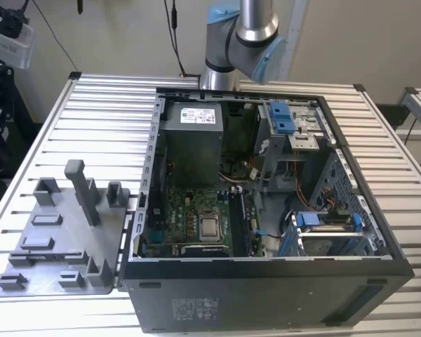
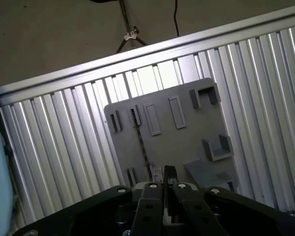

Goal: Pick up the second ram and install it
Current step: 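Pick up the second ram and move it above second insertion slot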

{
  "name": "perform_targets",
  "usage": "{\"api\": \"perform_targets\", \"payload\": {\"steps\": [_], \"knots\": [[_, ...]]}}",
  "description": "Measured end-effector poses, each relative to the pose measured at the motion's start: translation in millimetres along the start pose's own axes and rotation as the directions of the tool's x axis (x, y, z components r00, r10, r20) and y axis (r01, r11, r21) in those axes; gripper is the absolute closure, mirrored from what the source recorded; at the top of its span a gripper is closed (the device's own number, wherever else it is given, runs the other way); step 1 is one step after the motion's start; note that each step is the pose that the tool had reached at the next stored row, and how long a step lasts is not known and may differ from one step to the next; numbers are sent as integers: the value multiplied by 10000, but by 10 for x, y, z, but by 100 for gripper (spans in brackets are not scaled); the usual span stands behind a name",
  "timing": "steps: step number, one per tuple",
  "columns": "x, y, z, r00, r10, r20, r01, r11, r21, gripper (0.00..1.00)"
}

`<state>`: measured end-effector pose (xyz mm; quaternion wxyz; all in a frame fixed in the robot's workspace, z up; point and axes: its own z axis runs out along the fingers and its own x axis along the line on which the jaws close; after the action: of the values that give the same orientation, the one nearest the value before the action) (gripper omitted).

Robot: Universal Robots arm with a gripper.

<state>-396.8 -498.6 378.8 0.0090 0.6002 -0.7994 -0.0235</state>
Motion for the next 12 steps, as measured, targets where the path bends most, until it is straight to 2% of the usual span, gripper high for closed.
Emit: {"api": "perform_targets", "payload": {"steps": [2,3,5,7,8,10,12], "knots": [[0,0,0,10000,-1,-1,1,10000,-1,70],[0,0,0,10000,-1,0,1,10000,0,70],[0,0,0,10000,-1,-1,1,10000,0,58],[0,0,0,10000,-2,-1,2,10000,-1,58],[0,0,0,10000,-2,-1,2,10000,-1,52],[-1,-1,8,10000,-5,-4,5,10000,2,52],[-4,2,31,10000,-11,13,11,10000,72,52]]}}
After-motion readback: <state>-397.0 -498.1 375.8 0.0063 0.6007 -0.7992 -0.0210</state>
